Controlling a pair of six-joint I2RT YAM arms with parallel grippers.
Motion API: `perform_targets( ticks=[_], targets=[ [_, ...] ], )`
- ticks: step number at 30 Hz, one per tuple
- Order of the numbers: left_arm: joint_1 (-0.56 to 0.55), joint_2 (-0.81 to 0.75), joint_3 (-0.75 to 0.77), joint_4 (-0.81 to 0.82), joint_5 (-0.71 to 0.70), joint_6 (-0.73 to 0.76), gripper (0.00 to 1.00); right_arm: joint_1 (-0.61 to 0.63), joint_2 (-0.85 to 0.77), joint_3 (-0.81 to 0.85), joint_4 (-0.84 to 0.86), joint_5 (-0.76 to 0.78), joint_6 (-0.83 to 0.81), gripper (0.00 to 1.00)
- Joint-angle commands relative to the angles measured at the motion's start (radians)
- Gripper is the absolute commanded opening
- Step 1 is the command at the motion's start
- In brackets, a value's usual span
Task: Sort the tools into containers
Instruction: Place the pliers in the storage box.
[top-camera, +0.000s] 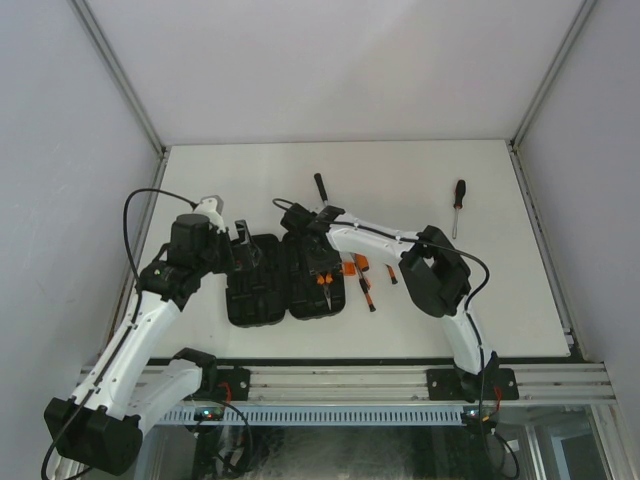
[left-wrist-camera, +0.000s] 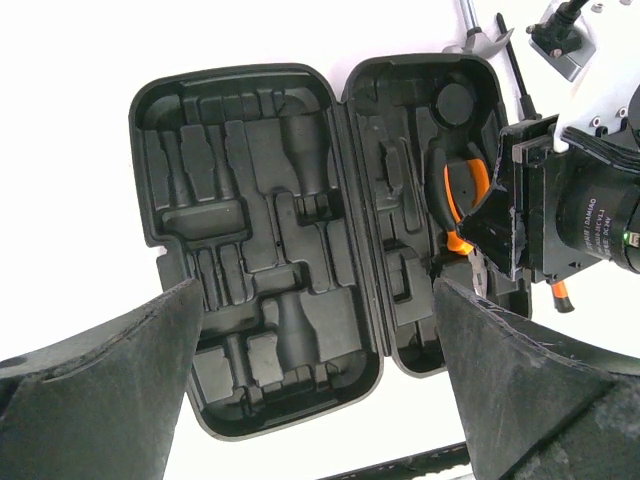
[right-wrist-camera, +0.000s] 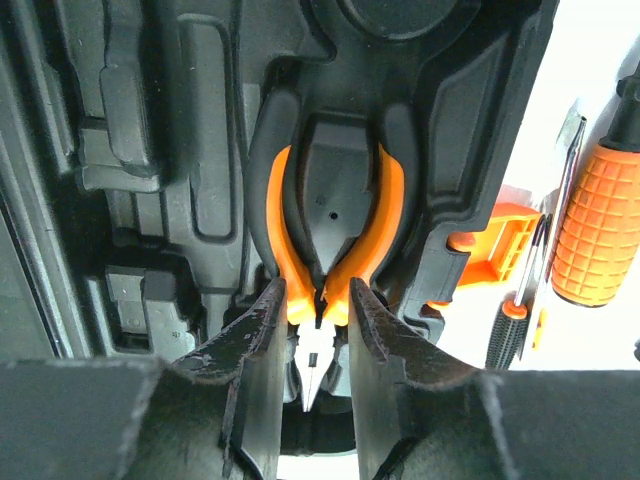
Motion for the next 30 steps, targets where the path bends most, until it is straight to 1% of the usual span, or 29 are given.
perform_targets(
  ticks=[1,9,12,17,21,24,27,30],
  targets=[
    [0.011,-0.013,-0.023,0.028,-0.002,0.017,1.0,-0.005,0.166,-0.084,-0.093,-0.018,-0.016,0.17],
    [0.03,-0.075,-0.03,0.019,-0.063,0.011,0.99,-0.006,0.207,-0.096,-0.103,-0.04,-0.027,0.14],
    [0.042,-0.109,-0.037,0.021,-0.082,0.008,1.0,-0.003,0.188,-0.107,-0.091,-0.031,-0.02,0.13],
    [0.046,-0.155,-0.051,0.031,-0.098,0.005,1.0,-0.002,0.055,-0.116,-0.038,-0.016,-0.017,0.15],
    [0.046,-0.171,-0.058,0.038,-0.101,-0.002,1.0,0.001,-0.067,-0.096,0.007,-0.007,-0.031,0.22],
    [0.046,-0.182,-0.06,0.04,-0.121,-0.015,1.0,0.003,-0.144,-0.088,0.058,-0.011,-0.045,0.26],
    [0.046,-0.179,-0.06,0.048,-0.121,-0.023,1.0,0.0,-0.23,-0.119,0.125,-0.013,-0.04,0.29],
    [0.046,-0.173,-0.06,0.064,-0.103,-0.042,1.0,0.002,-0.311,-0.178,0.182,0.035,-0.025,0.31]
  ],
)
